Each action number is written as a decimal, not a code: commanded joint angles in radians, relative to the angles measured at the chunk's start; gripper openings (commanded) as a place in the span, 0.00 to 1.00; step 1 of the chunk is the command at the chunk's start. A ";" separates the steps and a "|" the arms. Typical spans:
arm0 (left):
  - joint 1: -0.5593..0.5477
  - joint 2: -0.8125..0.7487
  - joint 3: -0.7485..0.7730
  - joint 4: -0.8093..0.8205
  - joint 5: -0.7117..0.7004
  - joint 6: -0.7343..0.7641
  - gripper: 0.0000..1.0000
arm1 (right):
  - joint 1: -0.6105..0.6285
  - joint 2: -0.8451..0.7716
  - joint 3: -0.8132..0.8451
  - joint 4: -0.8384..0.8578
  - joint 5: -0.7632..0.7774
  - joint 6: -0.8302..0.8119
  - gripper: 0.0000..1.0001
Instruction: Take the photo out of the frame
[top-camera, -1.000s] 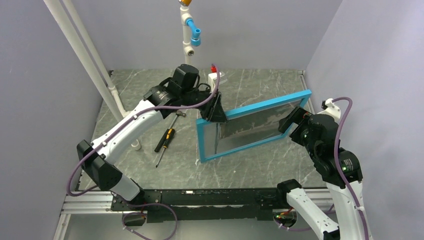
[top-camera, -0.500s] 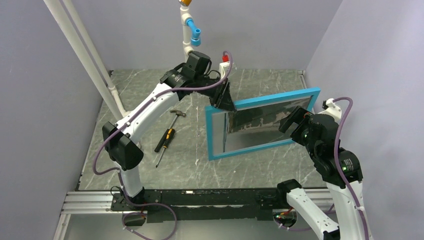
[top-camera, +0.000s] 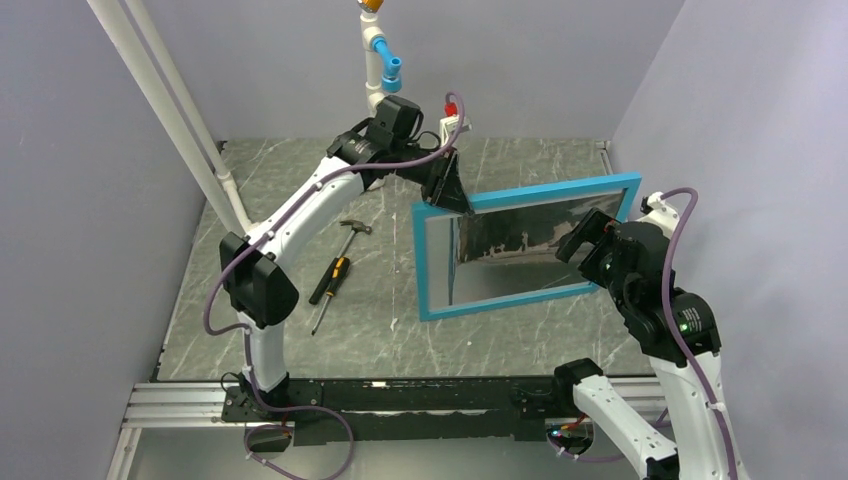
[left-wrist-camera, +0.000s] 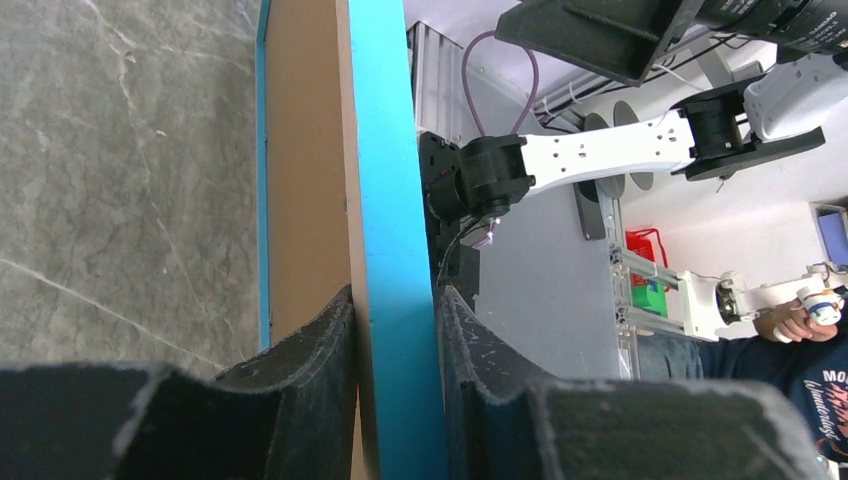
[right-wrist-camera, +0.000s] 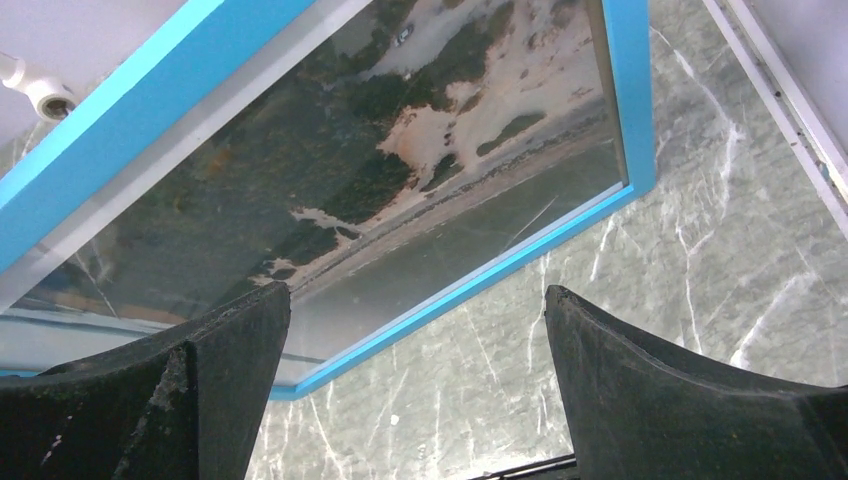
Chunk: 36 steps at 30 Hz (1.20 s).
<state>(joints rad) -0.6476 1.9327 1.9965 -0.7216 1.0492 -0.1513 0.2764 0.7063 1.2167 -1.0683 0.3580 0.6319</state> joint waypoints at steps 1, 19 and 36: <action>-0.050 0.225 -0.105 -0.018 -0.044 0.215 0.00 | 0.001 0.014 0.000 0.041 0.004 -0.004 0.99; -0.060 0.466 0.069 -0.031 -0.125 0.223 0.00 | 0.001 0.017 -0.037 0.048 0.009 -0.003 0.99; -0.071 0.199 0.066 0.020 -0.788 0.214 0.99 | 0.001 0.021 -0.093 0.076 -0.033 -0.019 0.99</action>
<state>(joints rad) -0.7296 2.3413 2.0243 -0.7143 0.5327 0.0391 0.2764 0.7193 1.1248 -1.0458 0.3481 0.6312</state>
